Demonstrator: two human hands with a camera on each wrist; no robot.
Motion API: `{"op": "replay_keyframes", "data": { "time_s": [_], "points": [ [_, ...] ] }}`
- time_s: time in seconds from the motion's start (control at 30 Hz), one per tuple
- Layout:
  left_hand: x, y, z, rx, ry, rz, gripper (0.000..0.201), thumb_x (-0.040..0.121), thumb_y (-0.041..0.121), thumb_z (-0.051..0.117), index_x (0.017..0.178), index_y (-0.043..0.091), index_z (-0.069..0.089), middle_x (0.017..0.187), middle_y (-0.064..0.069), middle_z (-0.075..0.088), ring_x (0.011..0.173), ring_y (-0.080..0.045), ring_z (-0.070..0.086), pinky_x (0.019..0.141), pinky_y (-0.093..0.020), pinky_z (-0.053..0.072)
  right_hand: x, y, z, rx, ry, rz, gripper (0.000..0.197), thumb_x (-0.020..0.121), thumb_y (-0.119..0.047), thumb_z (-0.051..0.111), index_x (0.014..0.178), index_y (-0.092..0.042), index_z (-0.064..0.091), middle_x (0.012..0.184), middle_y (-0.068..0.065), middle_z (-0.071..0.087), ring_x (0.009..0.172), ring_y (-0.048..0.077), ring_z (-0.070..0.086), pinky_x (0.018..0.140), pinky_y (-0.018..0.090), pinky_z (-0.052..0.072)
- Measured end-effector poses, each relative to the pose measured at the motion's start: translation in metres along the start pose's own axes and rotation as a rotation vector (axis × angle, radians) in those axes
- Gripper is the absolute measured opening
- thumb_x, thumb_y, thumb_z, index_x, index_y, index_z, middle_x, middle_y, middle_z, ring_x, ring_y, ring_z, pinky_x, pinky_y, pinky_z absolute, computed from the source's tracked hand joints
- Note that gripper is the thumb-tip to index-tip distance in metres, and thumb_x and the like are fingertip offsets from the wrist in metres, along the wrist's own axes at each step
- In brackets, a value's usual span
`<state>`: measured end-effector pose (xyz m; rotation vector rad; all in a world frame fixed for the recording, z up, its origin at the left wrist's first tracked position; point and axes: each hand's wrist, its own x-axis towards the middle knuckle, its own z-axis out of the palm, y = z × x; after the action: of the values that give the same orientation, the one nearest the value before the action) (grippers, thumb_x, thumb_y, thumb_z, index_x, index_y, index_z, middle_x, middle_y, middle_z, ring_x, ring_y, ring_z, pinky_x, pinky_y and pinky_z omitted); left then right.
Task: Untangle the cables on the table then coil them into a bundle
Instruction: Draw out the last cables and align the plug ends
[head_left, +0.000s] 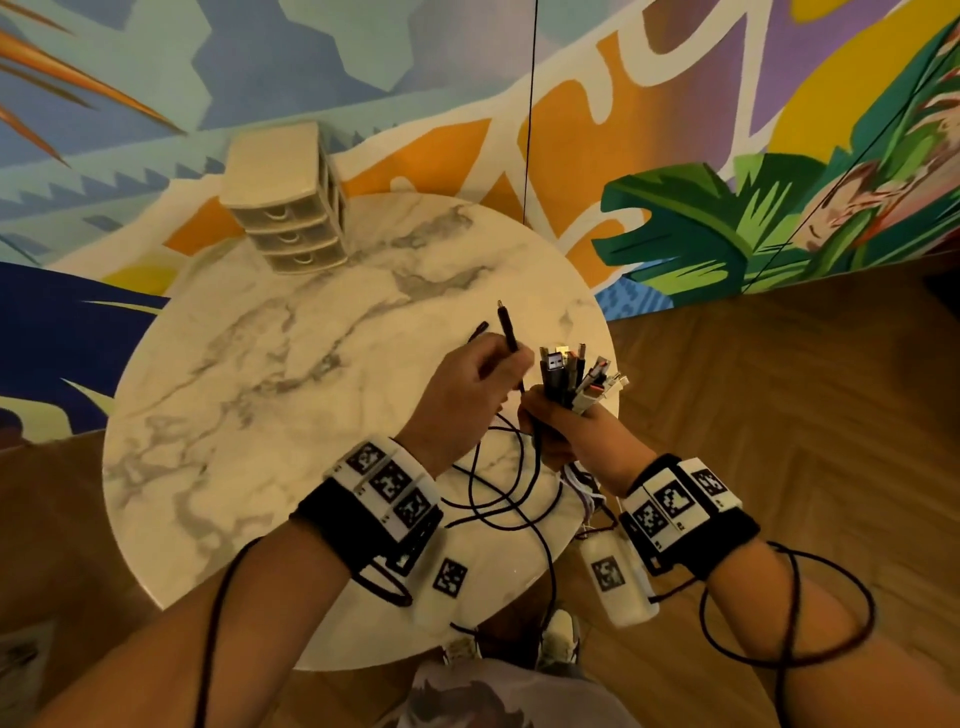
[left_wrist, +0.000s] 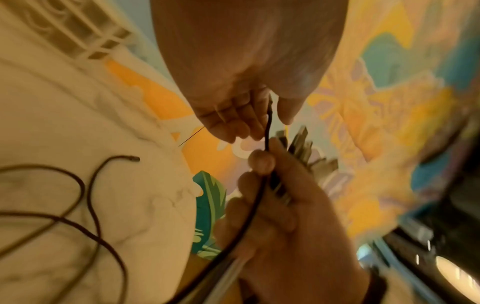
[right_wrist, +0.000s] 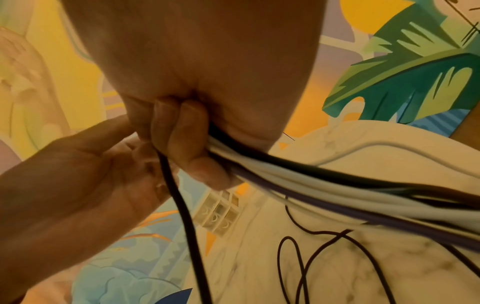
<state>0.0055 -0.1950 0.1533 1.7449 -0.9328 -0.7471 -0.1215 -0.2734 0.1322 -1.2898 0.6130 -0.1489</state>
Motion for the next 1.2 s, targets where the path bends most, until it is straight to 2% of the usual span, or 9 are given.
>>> {"op": "replay_keyframes", "data": {
  "time_s": [0.1,0.23,0.4,0.6,0.73,0.9,0.97,1.07,1.2],
  "points": [
    [0.007,0.010,-0.002,-0.048,0.031,-0.030,0.021,0.095,0.021,0.053,0.084,0.006,0.064,0.057,0.009,0.055,0.052,-0.009,0.043,0.052,-0.022,0.039,-0.001,0.001,0.000,-0.023,-0.007,0.003,0.035,0.100,-0.021,0.042,0.070,-0.004,0.051,0.043,-0.009,0.039,0.038,0.006,0.032,0.042,0.018,0.029],
    [-0.006,0.013,0.008,0.245,-0.038,0.176,0.017,0.090,0.020,0.060,0.079,0.009,0.065,0.069,0.004,0.059,0.064,-0.005,0.051,0.060,-0.015,0.039,-0.003,-0.003,0.001,0.040,0.039,-0.031,0.028,0.097,-0.006,0.044,0.071,-0.006,0.051,0.051,-0.004,0.048,0.039,0.004,0.035,0.042,0.018,0.031],
    [-0.006,0.017,0.014,0.631,-0.022,0.325,0.022,0.090,0.029,0.058,0.084,0.009,0.065,0.081,-0.001,0.054,0.082,-0.016,0.044,0.070,-0.030,0.039,0.001,0.004,0.001,0.037,0.133,0.011,0.029,0.094,0.006,0.043,0.068,-0.007,0.046,0.045,-0.006,0.042,0.040,0.008,0.035,0.042,0.020,0.030],
    [-0.010,0.034,0.010,0.859,-0.127,0.376,0.034,0.089,0.033,0.039,0.099,0.016,0.067,0.102,0.003,0.055,0.095,-0.016,0.043,0.083,-0.031,0.038,0.001,0.003,0.003,-0.119,0.258,0.001,0.035,0.090,0.006,0.046,0.059,-0.010,0.048,0.053,0.003,0.046,0.043,0.009,0.042,0.051,0.028,0.035],
    [-0.015,0.006,0.001,0.475,-0.316,0.087,0.039,0.092,0.038,0.050,0.130,0.030,0.048,0.111,0.009,0.057,0.094,-0.008,0.053,0.080,-0.022,0.044,0.005,0.001,-0.006,-0.015,0.441,-0.133,0.049,0.092,-0.027,0.057,0.044,-0.022,0.046,0.047,0.001,0.042,0.047,0.016,0.038,0.056,0.035,0.034],
    [-0.058,-0.084,0.016,0.630,-0.725,-0.142,0.016,0.092,0.032,0.055,0.094,0.018,0.062,0.093,-0.002,0.066,0.082,-0.016,0.059,0.076,-0.033,0.049,0.004,-0.013,-0.019,0.384,0.523,-0.205,0.060,0.098,-0.021,0.048,0.038,-0.020,0.044,0.050,0.006,0.045,0.044,0.020,0.045,0.057,0.034,0.050],
    [-0.067,-0.119,0.008,0.717,-0.650,-0.260,0.019,0.091,0.025,0.049,0.085,0.013,0.061,0.085,-0.007,0.066,0.081,-0.025,0.062,0.072,-0.036,0.047,0.001,-0.016,-0.026,0.501,0.512,-0.180,0.054,0.099,-0.027,0.045,0.047,-0.016,0.036,0.044,0.001,0.038,0.036,0.016,0.038,0.050,0.029,0.051],
    [-0.072,-0.154,-0.021,0.683,-0.468,-0.473,0.015,0.088,0.018,0.053,0.074,0.021,0.057,0.082,-0.005,0.064,0.088,-0.029,0.064,0.070,-0.031,0.045,-0.004,-0.018,-0.042,0.590,0.535,-0.153,0.052,0.099,-0.036,0.043,0.053,-0.017,0.026,0.040,-0.004,0.025,0.033,0.010,0.021,0.038,0.021,0.029],
    [-0.074,-0.164,-0.049,0.639,-0.314,-0.478,0.021,0.091,0.013,0.051,0.110,0.019,0.056,0.093,-0.008,0.064,0.079,-0.023,0.059,0.063,-0.023,0.040,-0.007,-0.016,-0.059,0.588,0.590,-0.189,0.054,0.097,-0.039,0.045,0.052,-0.018,0.026,0.040,-0.004,0.023,0.035,0.011,0.017,0.037,0.019,0.017]
  ]
}}
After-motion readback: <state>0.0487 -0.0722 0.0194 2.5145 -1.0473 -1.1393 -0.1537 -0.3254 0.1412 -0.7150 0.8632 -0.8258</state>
